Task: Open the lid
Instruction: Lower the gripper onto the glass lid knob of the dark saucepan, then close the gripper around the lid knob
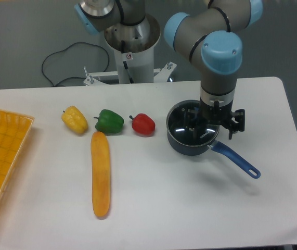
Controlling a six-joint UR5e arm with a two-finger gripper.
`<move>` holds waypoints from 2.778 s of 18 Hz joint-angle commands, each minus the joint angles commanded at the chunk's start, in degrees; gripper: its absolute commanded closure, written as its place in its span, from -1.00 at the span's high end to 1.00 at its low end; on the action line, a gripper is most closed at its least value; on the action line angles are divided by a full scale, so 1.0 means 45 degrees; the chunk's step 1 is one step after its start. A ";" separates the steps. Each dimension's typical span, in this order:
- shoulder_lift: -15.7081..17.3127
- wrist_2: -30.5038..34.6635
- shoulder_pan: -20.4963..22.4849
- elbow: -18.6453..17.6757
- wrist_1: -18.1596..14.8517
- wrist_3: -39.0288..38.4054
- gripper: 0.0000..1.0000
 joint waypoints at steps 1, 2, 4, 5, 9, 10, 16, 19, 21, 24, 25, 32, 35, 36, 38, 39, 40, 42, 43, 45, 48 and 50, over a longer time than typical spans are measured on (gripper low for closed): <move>0.0000 0.0039 -0.0058 0.0000 0.0000 0.0001 1.00; 0.0000 0.0039 -0.0059 0.0000 0.0000 0.0020 1.00; 0.0000 -0.0271 -0.0079 0.0116 0.0000 -0.0019 1.00; -0.0019 -0.0428 -0.0079 0.0137 0.0000 0.0039 1.00; 0.0078 -0.0449 -0.0117 -0.0136 0.0019 0.0059 1.00; 0.0078 -0.0430 -0.0118 -0.0233 0.0020 0.0040 1.00; 0.0137 -0.0469 -0.0098 -0.0663 0.0058 -0.0039 1.00; 0.0292 -0.0721 0.0057 -0.1190 0.0545 -0.0038 1.00; 0.0449 -0.1111 0.0427 -0.1483 0.0605 -0.0038 1.00; 0.0546 -0.1387 0.0508 -0.1504 0.0586 -0.0136 1.00; 0.0566 -0.1367 0.0488 -0.1504 0.0586 -0.0155 1.00; 0.0644 -0.0666 0.0585 -0.1756 0.0391 -0.0800 1.00; 0.0645 -0.0449 0.0819 -0.1934 -0.0056 -0.1149 1.00; 0.0625 -0.0449 0.0859 -0.1934 -0.0175 -0.1364 1.00; 0.0644 -0.0449 0.0937 -0.1934 -0.0195 -0.1697 1.00; 0.0664 -0.0449 0.0918 -0.1934 -0.0331 -0.1718 1.00; 0.0664 -0.0430 0.0898 -0.1934 -0.0506 -0.1718 1.00; 0.0742 -0.0410 0.0879 -0.1934 -0.0566 -0.1718 1.00; 0.0742 -0.0410 0.0879 -0.1934 -0.0566 -0.1718 1.00; 0.0723 -0.0410 0.0879 -0.1972 -0.0547 -0.1718 1.00; 0.0723 -0.0410 0.0879 -0.1992 -0.0780 -0.1679 1.00; 0.0684 -0.0371 0.0859 -0.1992 -0.0840 -0.1679 1.00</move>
